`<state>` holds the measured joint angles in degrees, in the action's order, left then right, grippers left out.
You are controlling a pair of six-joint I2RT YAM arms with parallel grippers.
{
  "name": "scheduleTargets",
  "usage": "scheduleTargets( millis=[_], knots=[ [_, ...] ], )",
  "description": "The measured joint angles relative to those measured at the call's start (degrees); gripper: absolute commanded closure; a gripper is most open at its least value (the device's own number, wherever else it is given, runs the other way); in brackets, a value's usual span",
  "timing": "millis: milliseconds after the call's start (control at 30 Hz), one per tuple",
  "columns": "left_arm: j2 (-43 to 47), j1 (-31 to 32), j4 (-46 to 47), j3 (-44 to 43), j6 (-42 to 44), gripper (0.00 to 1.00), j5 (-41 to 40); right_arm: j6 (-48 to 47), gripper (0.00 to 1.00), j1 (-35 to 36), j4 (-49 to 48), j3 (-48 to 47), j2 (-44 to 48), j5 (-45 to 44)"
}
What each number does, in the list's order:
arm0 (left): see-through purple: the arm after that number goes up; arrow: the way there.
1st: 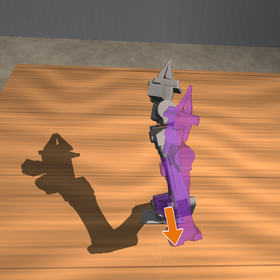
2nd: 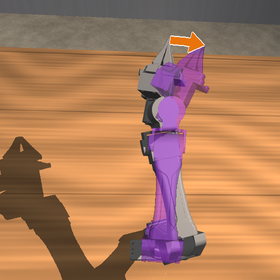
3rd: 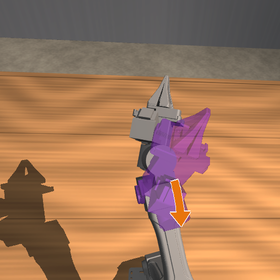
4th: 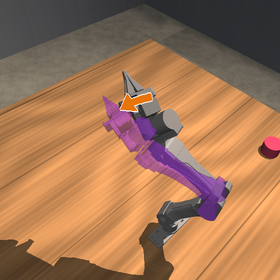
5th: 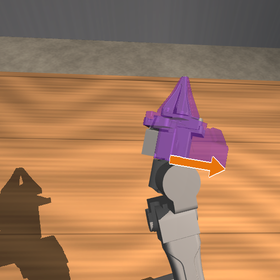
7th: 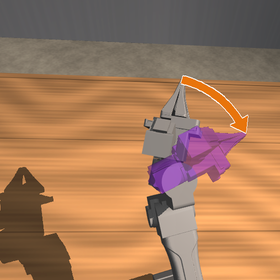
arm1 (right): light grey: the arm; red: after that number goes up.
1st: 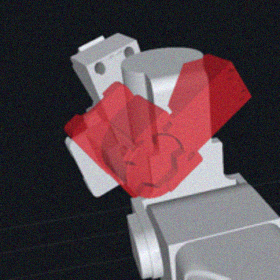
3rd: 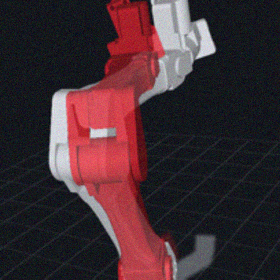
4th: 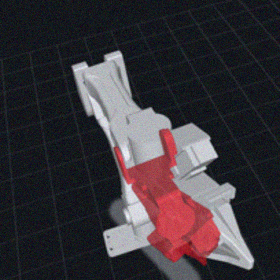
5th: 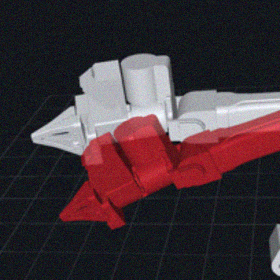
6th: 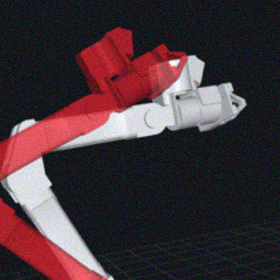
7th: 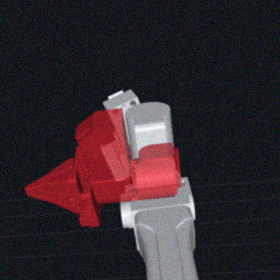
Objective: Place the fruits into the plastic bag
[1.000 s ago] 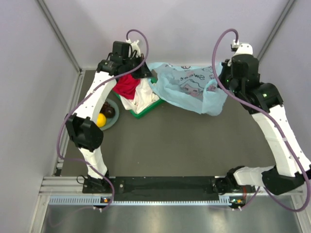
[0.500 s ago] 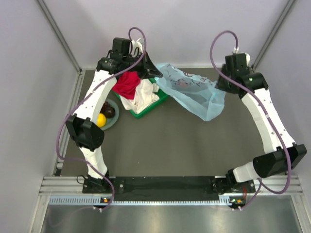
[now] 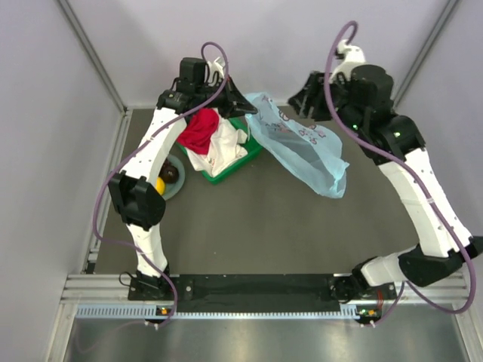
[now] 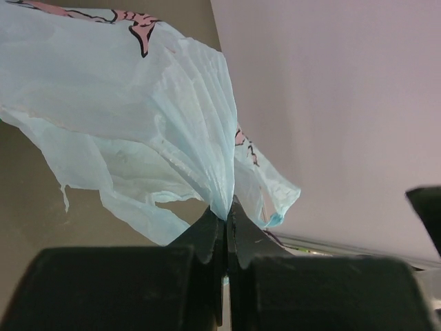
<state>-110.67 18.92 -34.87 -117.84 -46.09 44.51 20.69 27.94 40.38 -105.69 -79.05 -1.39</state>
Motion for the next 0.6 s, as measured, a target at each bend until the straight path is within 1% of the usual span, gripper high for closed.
scheduleTargets(
  millis=[100,167,267,367,433,500,600],
  knots=[
    [0.0,0.0,0.9,0.0,-0.5,1.00,-0.1,0.7,0.40,3.9,-2.3,-0.1,-3.1,6.3],
    [0.0,0.0,1.2,0.0,-0.6,1.00,-0.2,1.9,0.42,4.8,-3.1,0.4,-6.2,8.8],
    [0.0,0.0,1.6,0.0,-0.8,1.00,-0.2,3.3,0.44,4.9,-2.5,2.5,-10.8,9.1],
    [0.0,0.0,2.0,0.1,-0.8,1.00,-0.2,4.5,0.47,4.9,0.0,4.1,-15.5,5.7],
    [0.0,0.0,2.2,0.1,-0.8,1.00,-0.1,5.2,0.53,4.9,0.5,5.9,-16.7,3.0],
    [0.0,0.0,2.4,0.1,-1.0,1.00,-0.1,6.0,0.54,4.6,0.5,8.6,-16.9,-0.1],
    [0.0,0.0,3.0,0.2,-1.2,1.00,0.3,6.7,0.54,4.1,1.7,9.6,-17.1,-5.4]
  ],
)
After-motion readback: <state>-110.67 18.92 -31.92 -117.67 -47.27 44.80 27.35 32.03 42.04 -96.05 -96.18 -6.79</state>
